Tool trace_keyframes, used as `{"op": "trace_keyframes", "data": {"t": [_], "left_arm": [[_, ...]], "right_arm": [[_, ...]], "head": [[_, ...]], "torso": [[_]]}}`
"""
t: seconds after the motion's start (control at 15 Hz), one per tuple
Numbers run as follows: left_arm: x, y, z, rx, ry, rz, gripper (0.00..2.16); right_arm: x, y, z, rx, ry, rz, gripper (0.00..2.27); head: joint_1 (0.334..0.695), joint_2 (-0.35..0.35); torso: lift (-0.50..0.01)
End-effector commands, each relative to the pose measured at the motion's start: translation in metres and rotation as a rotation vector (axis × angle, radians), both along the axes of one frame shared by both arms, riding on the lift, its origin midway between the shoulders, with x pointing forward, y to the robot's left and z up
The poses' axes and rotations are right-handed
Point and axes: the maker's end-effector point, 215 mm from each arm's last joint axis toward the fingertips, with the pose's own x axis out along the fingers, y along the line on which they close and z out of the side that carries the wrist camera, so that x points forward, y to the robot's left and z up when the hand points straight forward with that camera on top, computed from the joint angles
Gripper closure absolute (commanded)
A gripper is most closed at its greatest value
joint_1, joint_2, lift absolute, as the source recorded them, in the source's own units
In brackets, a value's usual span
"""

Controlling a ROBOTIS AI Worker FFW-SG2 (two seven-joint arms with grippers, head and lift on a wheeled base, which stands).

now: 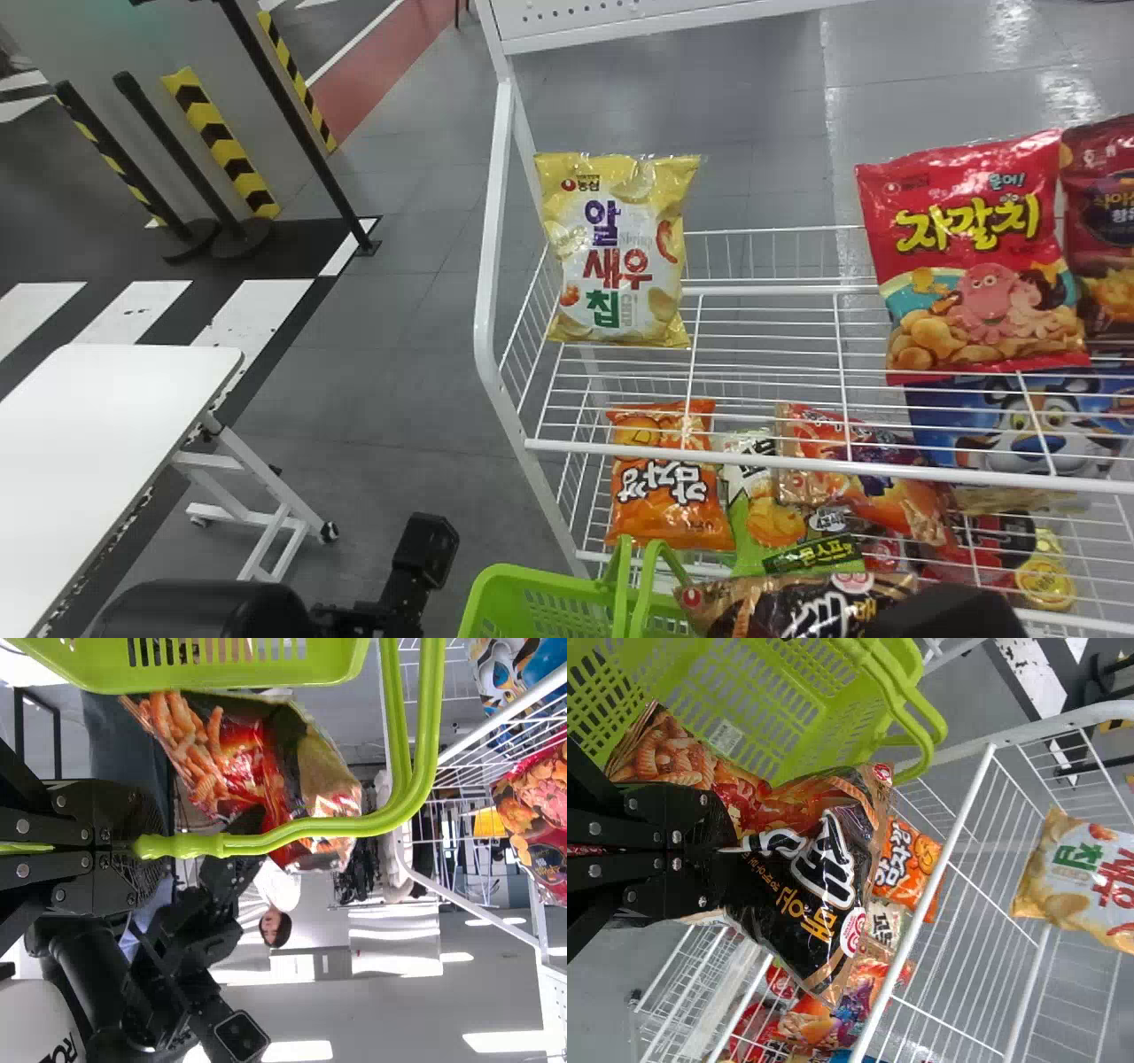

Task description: Hold basket handle with left hand then pick spicy shrimp crackers with right hand and place into basket

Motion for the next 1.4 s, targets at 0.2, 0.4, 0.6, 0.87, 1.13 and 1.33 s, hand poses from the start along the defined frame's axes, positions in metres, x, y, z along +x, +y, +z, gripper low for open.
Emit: {"op": "trace_keyframes", "data": {"t": [0.2,0.4,0.6,0.87,1.13,1.33], "left_arm": [[-0.001,-0.003,0.003,-0.011,-0.004,-0.004,2.07],[-0.003,-0.004,0.004,-0.010,-0.004,-0.008,2.07],[-0.003,-0.003,0.004,-0.011,-0.005,-0.005,2.07],[-0.003,-0.001,0.005,-0.011,-0.006,0.000,2.07],[-0.002,0.003,0.005,-0.008,-0.007,0.011,2.07],[-0.001,0.005,0.006,-0.012,-0.008,0.015,2.07]], "right_arm": [[-0.078,0.061,-0.049,-0.018,0.153,0.200,2.17],[-0.093,0.066,-0.064,-0.026,0.202,0.234,0.44],[-0.090,0.065,-0.064,-0.024,0.190,0.231,0.02],[-0.063,0.055,-0.052,-0.013,0.137,0.178,0.05],[-0.028,0.018,-0.029,-0.011,0.084,0.076,0.05],[-0.003,-0.027,-0.028,-0.026,0.066,-0.030,0.06]], "head": [[0.695,0.350],[0.695,0.350],[0.695,0.350],[0.695,0.350],[0.695,0.350],[0.695,0.350]], "torso": [[-0.007],[-0.007],[-0.007],[-0.007],[-0.007],[-0.007]]}}
